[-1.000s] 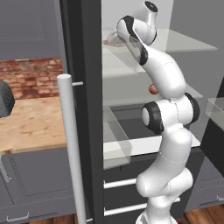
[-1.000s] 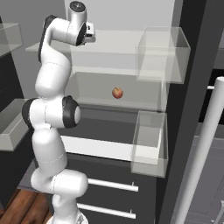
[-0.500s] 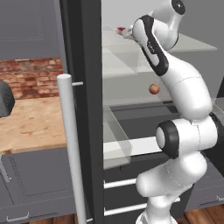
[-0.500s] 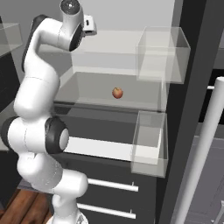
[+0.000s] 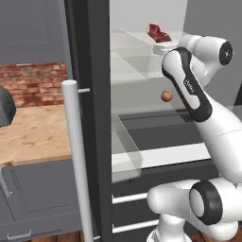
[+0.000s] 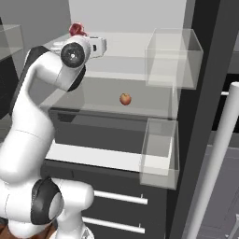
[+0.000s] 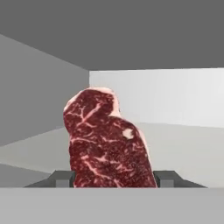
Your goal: Place the mustard and ketchup from the counter to the top shelf of the fridge. If the existing items in the fridge are on the top shelf, move them to other shelves.
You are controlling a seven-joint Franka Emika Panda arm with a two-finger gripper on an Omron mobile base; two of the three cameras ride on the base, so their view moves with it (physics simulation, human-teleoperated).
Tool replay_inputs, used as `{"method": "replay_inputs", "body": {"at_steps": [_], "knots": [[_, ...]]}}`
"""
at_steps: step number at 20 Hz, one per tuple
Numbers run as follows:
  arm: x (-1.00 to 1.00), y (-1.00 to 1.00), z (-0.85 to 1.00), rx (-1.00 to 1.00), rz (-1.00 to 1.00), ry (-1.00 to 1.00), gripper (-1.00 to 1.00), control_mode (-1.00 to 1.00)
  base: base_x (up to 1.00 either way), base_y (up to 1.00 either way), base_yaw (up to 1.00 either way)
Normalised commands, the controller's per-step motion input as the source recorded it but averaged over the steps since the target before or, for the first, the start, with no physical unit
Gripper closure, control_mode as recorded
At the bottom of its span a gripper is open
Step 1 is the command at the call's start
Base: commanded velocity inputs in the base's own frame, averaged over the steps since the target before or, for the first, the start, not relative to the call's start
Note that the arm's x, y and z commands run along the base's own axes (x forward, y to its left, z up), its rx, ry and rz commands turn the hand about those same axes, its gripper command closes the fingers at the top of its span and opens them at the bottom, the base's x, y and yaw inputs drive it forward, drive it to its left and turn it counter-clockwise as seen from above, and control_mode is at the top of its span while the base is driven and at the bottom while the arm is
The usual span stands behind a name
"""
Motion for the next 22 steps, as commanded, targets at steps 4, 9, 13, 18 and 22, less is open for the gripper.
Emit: {"method": "replay_inputs", "body": {"at_steps": [4, 9, 13, 18, 22], "knots": [[-1.00, -0.56, 0.07, 0.07, -0.03, 0.00, 1.00, -1.00, 0.00, 0.00, 0.00], [-1.00, -0.57, 0.06, 0.02, -0.02, 0.17, 1.00, -1.00, 0.00, 0.00, 0.00], [-1.00, -0.38, -0.44, -0.06, 0.00, 0.58, 1.00, -1.00, 0.00, 0.00, 0.00], [-0.98, -0.04, -0.96, -0.12, 0.01, 0.86, 1.00, -1.00, 0.00, 0.00, 0.00], [-0.17, 0.46, -0.81, 0.03, 0.01, 0.48, 1.00, -1.00, 0.00, 0.00, 0.00]]}}
